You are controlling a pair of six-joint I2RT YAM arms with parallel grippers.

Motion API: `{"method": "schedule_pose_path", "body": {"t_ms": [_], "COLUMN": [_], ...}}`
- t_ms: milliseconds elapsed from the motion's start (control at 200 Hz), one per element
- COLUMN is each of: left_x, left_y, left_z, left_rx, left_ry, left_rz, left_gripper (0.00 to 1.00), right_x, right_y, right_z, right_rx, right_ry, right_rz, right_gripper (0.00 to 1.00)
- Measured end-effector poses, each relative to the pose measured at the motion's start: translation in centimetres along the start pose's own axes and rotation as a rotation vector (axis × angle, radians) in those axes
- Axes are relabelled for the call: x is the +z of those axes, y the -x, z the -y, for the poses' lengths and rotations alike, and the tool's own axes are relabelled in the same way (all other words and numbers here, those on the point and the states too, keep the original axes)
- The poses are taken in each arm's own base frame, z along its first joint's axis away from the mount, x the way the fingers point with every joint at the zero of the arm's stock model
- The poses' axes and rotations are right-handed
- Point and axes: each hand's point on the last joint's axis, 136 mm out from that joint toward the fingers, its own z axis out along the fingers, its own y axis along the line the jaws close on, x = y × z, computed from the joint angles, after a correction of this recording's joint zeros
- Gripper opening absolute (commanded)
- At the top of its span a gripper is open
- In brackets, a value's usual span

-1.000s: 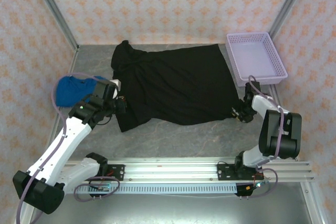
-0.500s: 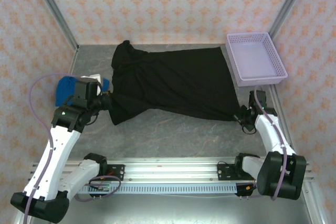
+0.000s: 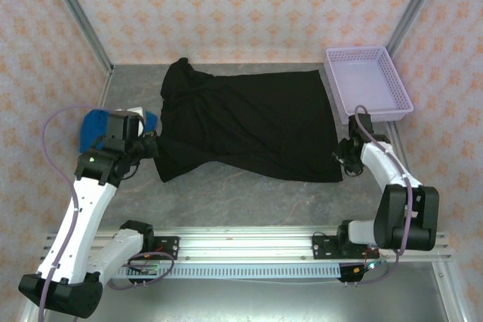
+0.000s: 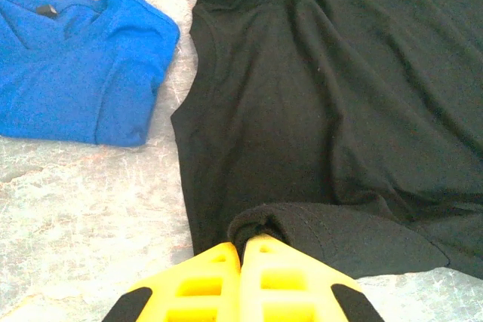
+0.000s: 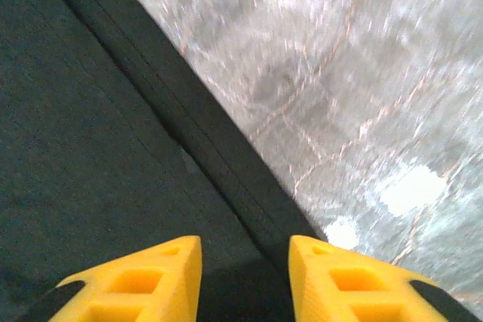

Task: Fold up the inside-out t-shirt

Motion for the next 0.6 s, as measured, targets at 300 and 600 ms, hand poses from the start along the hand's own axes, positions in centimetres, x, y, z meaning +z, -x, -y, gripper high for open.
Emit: {"method": "schedule_pose_path", "body": {"t_ms": [300,600], "left_x": [0.6,0.6], "left_y": [-0.5,-0.5], "left_z": [0.3,0.4], "left_rx": [0.001,0.002], "left_ry": [-0.013,-0.019], "left_rz": [-0.025,-0.028], "left_gripper": [0.0,0.0], "right_x": [0.1,1.0], "right_y": [-3.2,-5.9], "right_z": [2.4,2.6], "right_rx": [-0.007,-0.018], "right_ry": [-0.034,-0.026], "right_rz": [-0.026,-0.122], "right_gripper": [0.43,0.4]}}
